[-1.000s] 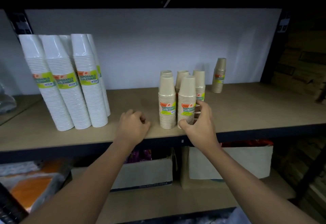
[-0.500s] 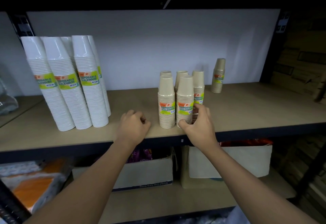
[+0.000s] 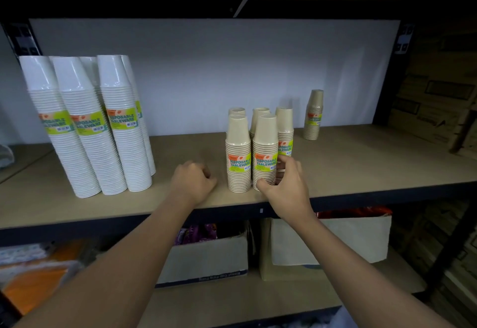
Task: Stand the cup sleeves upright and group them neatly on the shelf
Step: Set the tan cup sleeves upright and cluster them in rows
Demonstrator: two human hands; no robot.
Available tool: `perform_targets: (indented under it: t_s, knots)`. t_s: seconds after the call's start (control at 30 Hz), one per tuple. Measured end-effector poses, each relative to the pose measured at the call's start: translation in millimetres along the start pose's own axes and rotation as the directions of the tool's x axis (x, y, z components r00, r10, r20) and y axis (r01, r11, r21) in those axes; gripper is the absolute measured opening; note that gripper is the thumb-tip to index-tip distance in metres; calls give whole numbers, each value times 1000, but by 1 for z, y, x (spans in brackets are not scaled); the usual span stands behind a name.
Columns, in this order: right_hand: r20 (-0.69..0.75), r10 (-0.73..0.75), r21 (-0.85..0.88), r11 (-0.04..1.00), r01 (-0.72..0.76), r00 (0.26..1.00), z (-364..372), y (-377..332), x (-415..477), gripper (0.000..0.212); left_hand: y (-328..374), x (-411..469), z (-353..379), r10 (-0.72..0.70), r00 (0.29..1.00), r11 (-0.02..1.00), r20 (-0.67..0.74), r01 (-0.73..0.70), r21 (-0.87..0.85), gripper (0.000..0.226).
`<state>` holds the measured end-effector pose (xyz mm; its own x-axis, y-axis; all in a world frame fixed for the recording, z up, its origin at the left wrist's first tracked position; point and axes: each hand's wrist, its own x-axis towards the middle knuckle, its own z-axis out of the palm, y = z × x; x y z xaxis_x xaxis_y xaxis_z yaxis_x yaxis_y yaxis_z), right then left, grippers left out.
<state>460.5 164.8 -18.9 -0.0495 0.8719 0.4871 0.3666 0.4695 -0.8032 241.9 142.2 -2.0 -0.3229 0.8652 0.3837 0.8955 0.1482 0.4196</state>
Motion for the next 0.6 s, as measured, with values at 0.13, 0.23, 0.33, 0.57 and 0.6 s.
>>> perform_targets:
  t_s: [0.13, 0.23, 0.33, 0.57, 0.6]
  knots:
    - [-4, -2, 1, 1000, 2, 1000, 1, 2, 0, 63, -3, -6, 8, 29, 996, 999, -82, -32, -36, 17]
    - [-8, 4, 11, 1000, -4, 1000, 2, 1, 0, 63, -5, -7, 8, 16, 997, 998, -75, -20, -53, 17]
    - [-3, 4, 8, 1000, -4, 1000, 1, 2, -1, 64, -5, -7, 10, 9, 997, 998, -73, -13, -57, 17]
    - [-3, -3, 17, 1000, 3, 1000, 0, 1, -1, 58, -5, -8, 11, -9, 998, 999, -67, 6, -44, 16]
    - [-1, -4, 19, 1000, 4, 1000, 0, 1, -1, 58, -6, -8, 11, -12, 998, 999, -61, 9, -48, 16]
